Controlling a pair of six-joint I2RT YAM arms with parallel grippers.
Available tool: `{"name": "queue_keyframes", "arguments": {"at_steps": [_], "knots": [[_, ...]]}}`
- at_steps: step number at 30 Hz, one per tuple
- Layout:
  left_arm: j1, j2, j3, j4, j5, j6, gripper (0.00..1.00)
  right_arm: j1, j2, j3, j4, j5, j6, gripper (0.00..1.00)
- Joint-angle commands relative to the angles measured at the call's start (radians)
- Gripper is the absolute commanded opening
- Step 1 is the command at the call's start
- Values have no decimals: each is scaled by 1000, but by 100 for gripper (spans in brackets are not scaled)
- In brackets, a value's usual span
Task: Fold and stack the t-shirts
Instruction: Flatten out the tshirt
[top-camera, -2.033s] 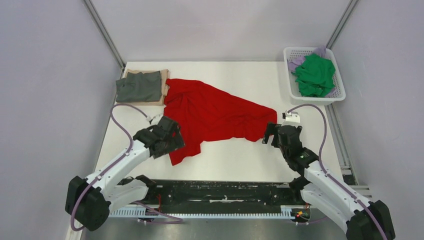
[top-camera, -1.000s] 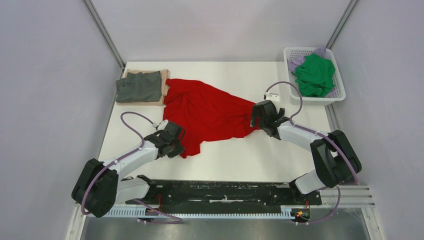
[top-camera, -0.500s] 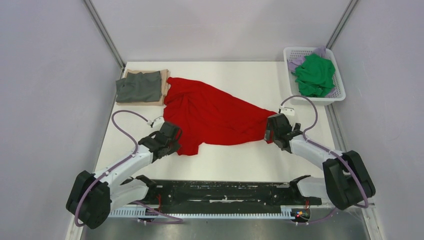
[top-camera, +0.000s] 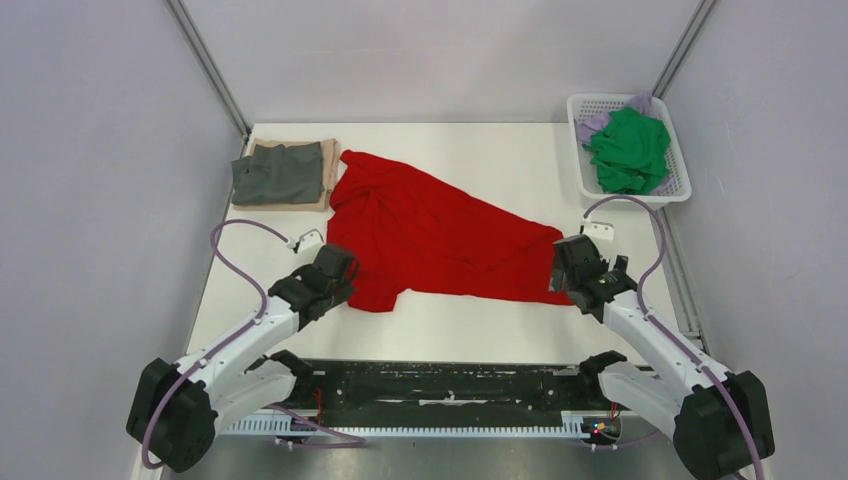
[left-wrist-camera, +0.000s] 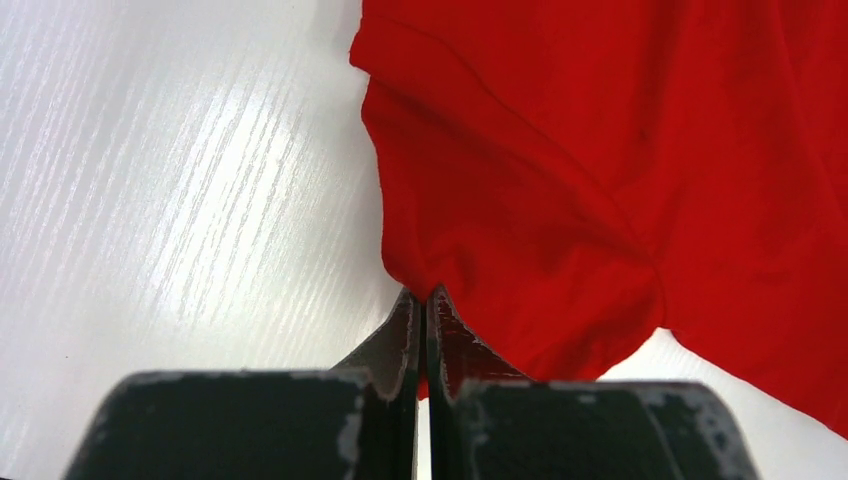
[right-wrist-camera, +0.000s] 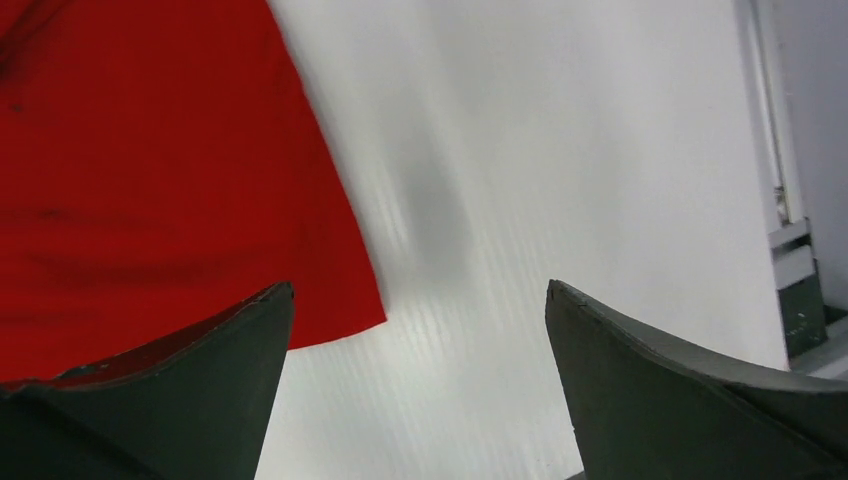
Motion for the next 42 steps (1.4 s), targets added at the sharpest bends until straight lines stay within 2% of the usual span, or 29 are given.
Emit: {"name": "queue_keyframes", "arguments": {"at_steps": [1,4,9,17,22,28,30,32,34,38,42], "knots": [[5,-51,15,-4,-44,46,2,-1,-23,-6,69,-188,-38,98],[4,-59,9,-1,-31,46,2,-2,-27,-57,155,-247,-42,95],[5,-58,4,-1,-15,37,2,-15,28,-92,208,-212,-33,88],[5,-85,-5,-21,-13,23,2,-56,95,-156,287,-325,-33,80],[5,-99,-3,-34,-14,21,2,-70,99,-195,313,-361,-33,72],[4,-108,11,-59,-20,13,2,-73,91,-217,325,-424,-19,49],[4,-118,17,-67,-22,10,2,-73,80,-222,321,-428,-16,36],[4,-130,27,-75,-20,10,2,-72,66,-223,317,-434,-16,15],[4,-150,46,-78,-22,13,2,-73,45,-211,316,-431,-20,0],[4,-200,143,-81,-52,35,2,-73,-39,-119,310,-413,-35,0],[3,-252,323,-67,-82,92,2,-73,-141,33,309,-388,-51,0]]}}
